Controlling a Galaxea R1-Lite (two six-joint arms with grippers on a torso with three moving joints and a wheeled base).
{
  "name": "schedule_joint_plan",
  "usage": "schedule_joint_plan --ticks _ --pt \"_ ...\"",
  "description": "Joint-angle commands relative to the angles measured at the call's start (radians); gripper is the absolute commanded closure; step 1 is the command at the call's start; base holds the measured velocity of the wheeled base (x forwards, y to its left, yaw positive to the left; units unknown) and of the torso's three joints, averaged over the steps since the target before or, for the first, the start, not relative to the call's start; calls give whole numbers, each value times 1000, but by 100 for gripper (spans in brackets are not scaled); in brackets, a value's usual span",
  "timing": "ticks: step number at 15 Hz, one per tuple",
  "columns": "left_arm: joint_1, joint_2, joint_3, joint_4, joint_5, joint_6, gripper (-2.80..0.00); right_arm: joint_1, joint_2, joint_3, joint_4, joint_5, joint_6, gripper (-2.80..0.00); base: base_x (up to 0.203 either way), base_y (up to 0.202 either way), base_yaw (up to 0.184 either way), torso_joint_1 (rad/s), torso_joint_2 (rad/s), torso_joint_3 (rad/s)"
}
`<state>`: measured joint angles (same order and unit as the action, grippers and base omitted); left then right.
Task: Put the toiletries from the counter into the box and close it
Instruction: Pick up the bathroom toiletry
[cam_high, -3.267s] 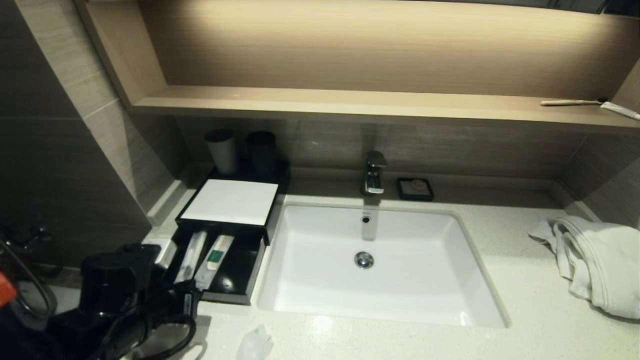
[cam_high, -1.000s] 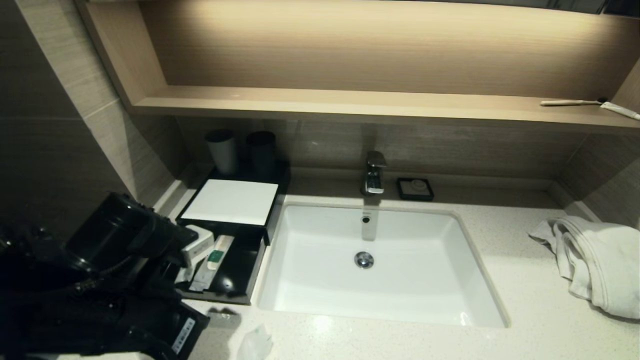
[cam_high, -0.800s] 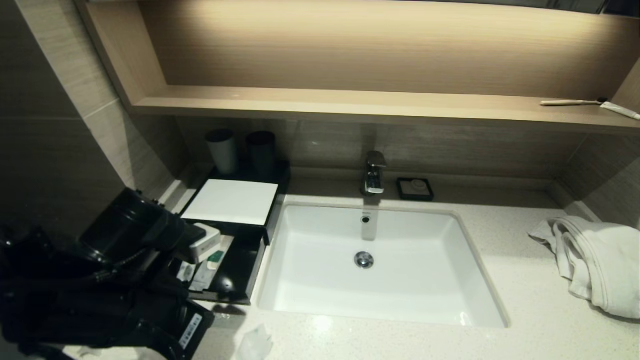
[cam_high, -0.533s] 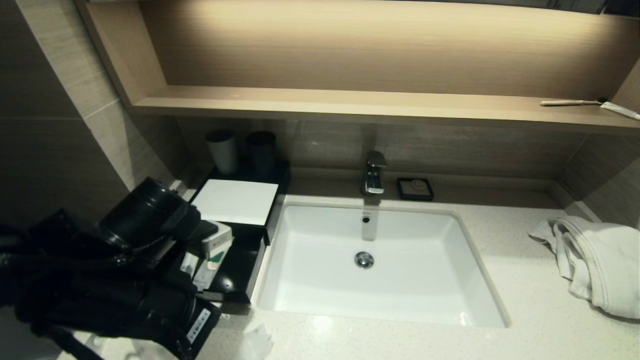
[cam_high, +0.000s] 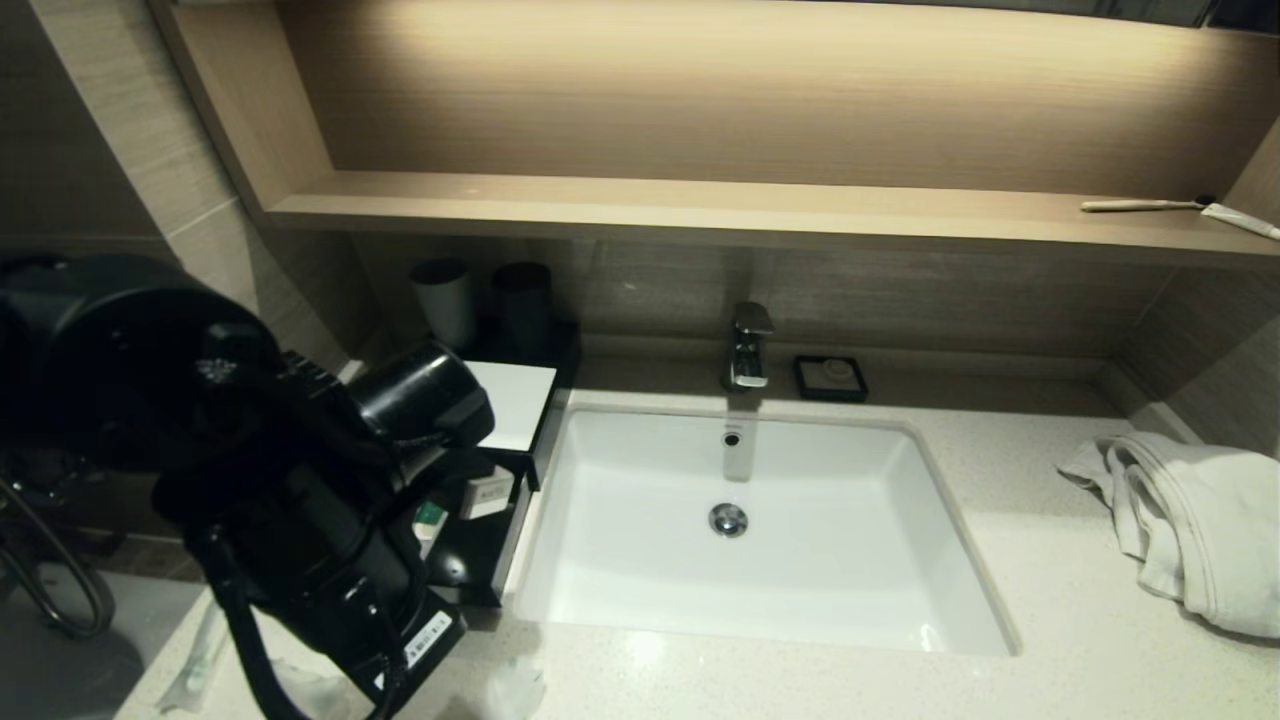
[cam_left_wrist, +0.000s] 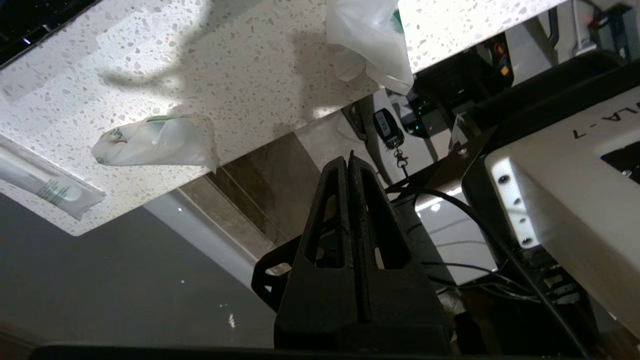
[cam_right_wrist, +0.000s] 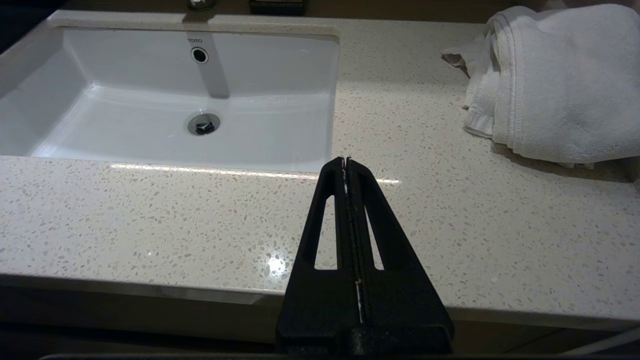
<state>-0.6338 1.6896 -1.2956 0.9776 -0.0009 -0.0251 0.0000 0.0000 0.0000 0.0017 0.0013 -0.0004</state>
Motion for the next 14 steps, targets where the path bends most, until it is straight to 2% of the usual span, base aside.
schedule_joint_plan --ticks 1,6,10,14 --pt "-12 63 -54 58 0 14 0 0 0 0 0 1 0 0 0 0 0 0 0 0" --pt "-27 171 -157 175 1 34 0 0 0 0 0 0 0 0 0 0 0 0 0 0" --pt "-36 264 -281 342 0 33 0 0 0 0 0 2 0 0 0 0 0 0 0 0" --pt "-42 306 -287 335 -2 34 0 0 0 0 0 0 0 0 0 0 0 0 0 0"
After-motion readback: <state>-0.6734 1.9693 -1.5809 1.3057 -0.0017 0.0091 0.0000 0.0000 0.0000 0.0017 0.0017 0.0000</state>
